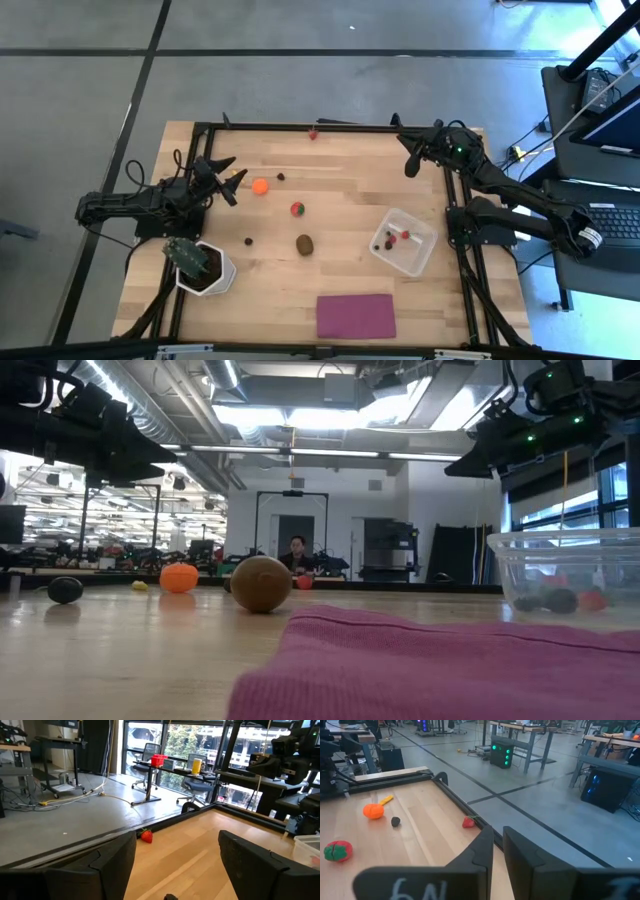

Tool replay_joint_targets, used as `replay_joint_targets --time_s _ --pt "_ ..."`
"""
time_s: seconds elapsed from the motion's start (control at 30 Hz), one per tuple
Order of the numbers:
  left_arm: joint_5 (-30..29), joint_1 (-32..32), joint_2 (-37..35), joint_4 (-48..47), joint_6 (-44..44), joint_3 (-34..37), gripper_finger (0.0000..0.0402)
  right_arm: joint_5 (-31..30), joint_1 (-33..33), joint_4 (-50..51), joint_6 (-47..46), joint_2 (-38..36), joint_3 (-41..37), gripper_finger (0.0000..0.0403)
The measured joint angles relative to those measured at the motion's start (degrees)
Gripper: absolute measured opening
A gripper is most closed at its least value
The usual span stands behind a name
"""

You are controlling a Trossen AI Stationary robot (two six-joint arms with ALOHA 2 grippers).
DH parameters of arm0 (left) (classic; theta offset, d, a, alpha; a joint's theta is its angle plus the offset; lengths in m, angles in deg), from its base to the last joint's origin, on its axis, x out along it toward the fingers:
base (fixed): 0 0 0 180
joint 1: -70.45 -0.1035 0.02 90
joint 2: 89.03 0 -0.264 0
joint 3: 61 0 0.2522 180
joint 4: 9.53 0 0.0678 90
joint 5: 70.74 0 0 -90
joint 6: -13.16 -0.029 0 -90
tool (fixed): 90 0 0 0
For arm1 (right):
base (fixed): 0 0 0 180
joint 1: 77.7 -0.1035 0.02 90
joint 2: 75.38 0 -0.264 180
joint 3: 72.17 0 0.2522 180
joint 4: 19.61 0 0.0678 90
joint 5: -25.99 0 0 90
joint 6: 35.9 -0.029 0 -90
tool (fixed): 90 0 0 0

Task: Pick and placing Produce into tupperware
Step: Put the pumpkin into the transparent bin

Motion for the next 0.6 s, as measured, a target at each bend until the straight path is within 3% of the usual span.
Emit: replay_joint_targets --time_s 0.37,0.6 --pt "0.3 0.0 0.0 0.0 0.2 0.0 0.0274 0.0 0.0 0.0 1.3 0.0 0.0 0.0046" --pt "6.7 0.0 0.0 0.0 4.3 0.0 0.0274 0.0 0.0 0.1 1.3 0.0 0.0 0.0046"
